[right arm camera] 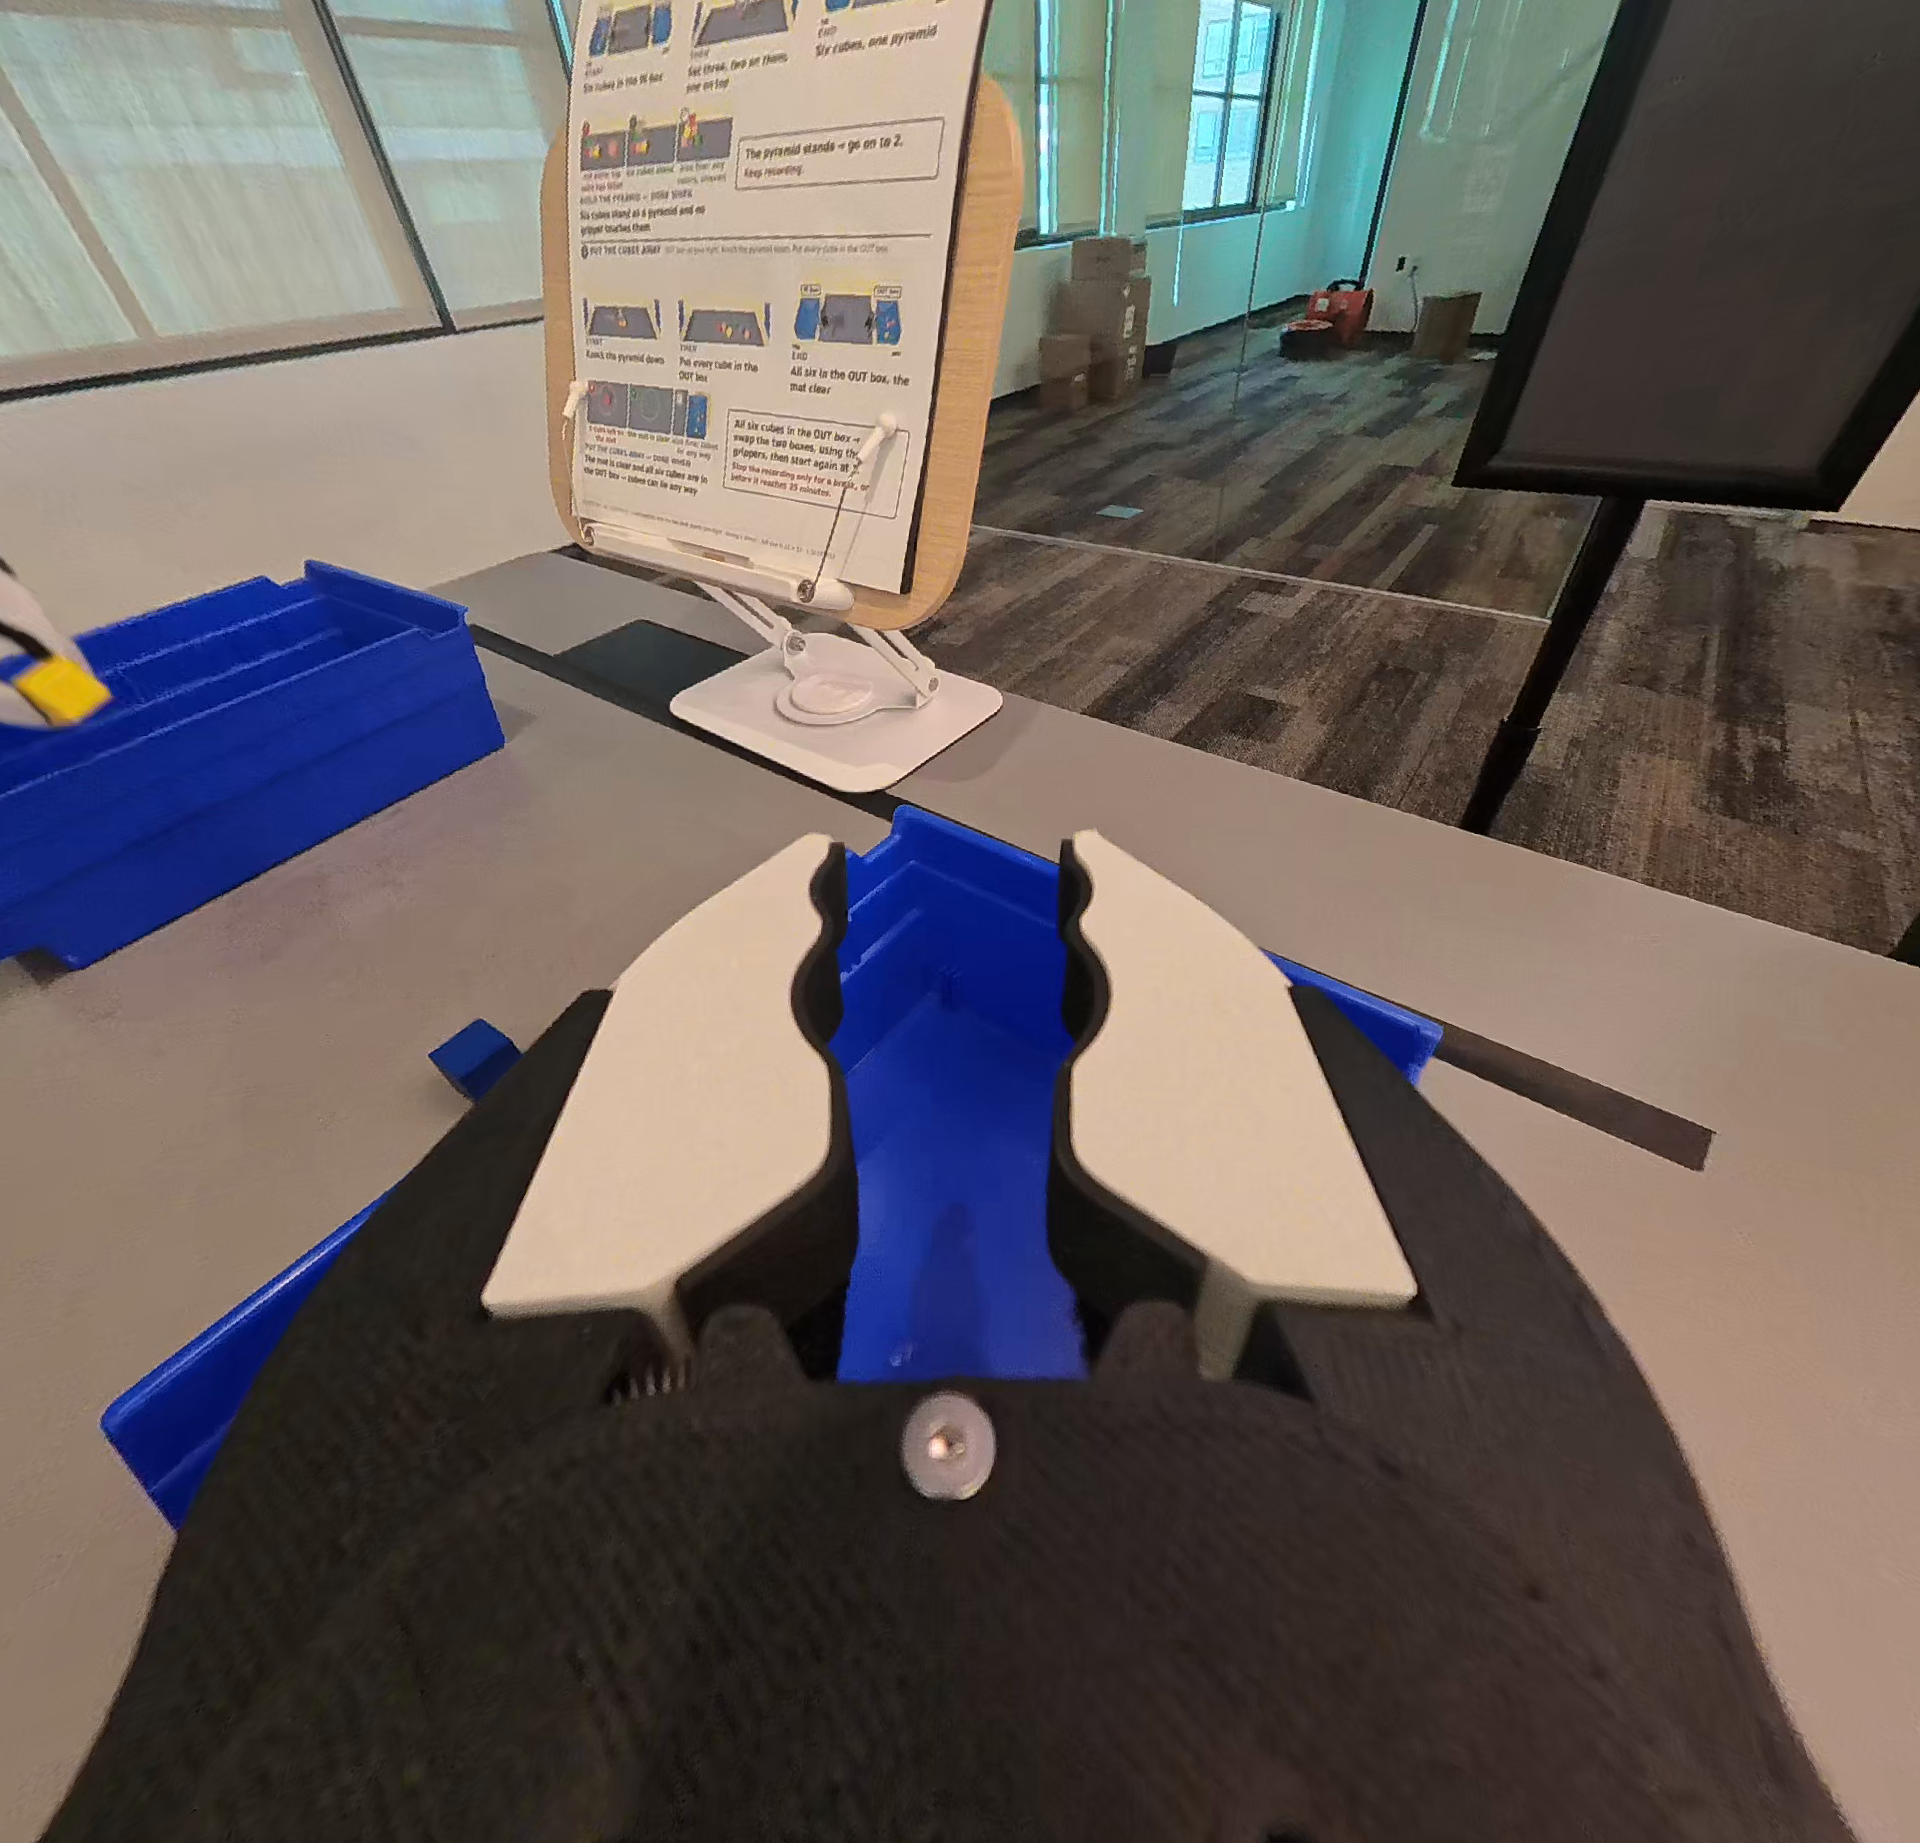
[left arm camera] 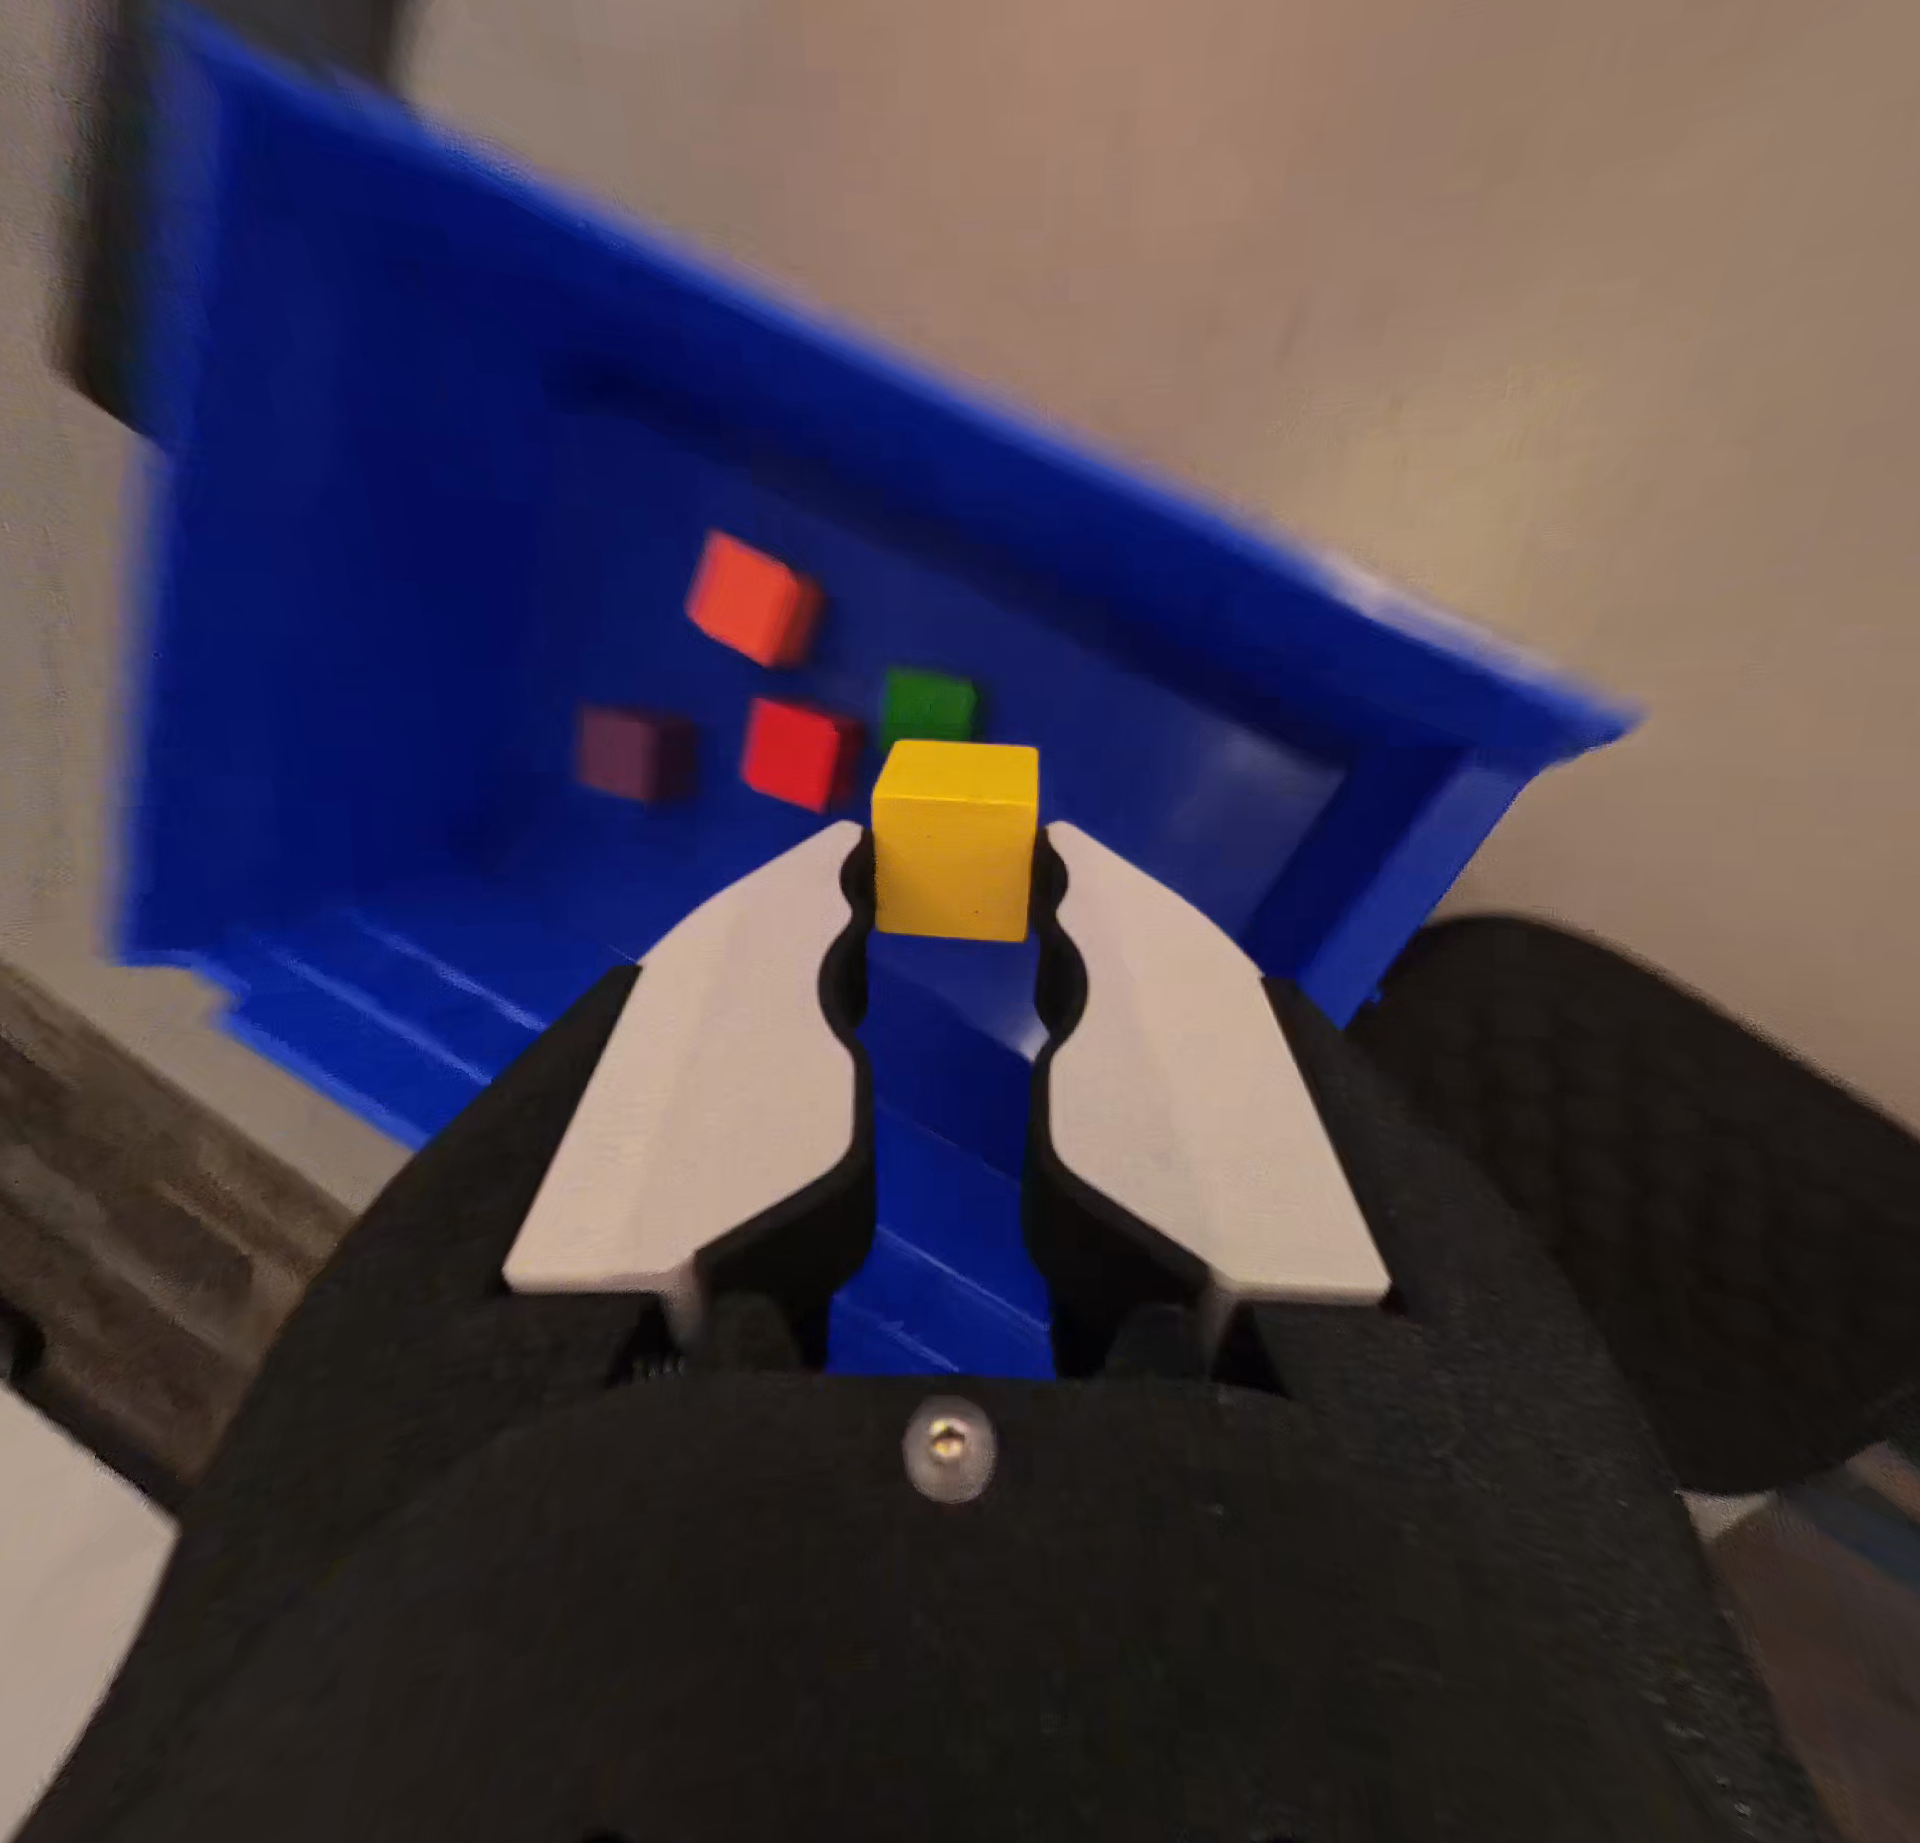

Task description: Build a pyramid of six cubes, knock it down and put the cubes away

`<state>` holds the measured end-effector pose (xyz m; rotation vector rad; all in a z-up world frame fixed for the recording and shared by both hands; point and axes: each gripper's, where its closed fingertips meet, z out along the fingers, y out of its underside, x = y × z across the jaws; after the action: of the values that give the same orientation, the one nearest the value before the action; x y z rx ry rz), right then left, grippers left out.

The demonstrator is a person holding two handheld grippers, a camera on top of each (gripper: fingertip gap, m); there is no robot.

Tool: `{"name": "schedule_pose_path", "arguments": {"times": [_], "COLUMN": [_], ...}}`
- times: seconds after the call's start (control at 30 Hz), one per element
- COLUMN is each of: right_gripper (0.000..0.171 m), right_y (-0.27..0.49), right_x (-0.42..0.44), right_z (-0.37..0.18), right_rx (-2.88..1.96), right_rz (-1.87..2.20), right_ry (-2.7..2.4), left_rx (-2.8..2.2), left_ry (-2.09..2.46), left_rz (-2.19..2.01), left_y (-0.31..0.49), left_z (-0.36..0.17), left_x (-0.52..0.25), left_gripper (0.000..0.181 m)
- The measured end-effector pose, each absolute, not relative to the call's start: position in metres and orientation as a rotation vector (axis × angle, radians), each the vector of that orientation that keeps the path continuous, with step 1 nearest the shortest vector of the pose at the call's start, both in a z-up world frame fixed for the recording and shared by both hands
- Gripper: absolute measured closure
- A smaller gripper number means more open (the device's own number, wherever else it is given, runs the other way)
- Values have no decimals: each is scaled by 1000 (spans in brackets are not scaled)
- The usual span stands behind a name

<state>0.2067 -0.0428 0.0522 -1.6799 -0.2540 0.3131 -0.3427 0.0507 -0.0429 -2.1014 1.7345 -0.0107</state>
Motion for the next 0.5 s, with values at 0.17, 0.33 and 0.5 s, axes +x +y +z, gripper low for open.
{"name": "schedule_pose_path", "arguments": {"times": [0.17,0.33,0.5], "right_gripper": [132,132,132], "right_y": [-45,-47,-47], "right_x": [212,213,210], "right_z": [56,52,50], "right_rx": [-1653,-1673,-1682], "right_rz": [332,331,343], "right_ry": [-226,-232,-245], "left_rx": [-1718,-1570,-1639], "left_ry": [1779,2040,2246], "left_rz": [-194,-97,-116], "left_y": [17,-8,-19], "left_z": [56,12,-78], "left_x": [-245,-155,-109], "left_gripper": [153,153,153]}}
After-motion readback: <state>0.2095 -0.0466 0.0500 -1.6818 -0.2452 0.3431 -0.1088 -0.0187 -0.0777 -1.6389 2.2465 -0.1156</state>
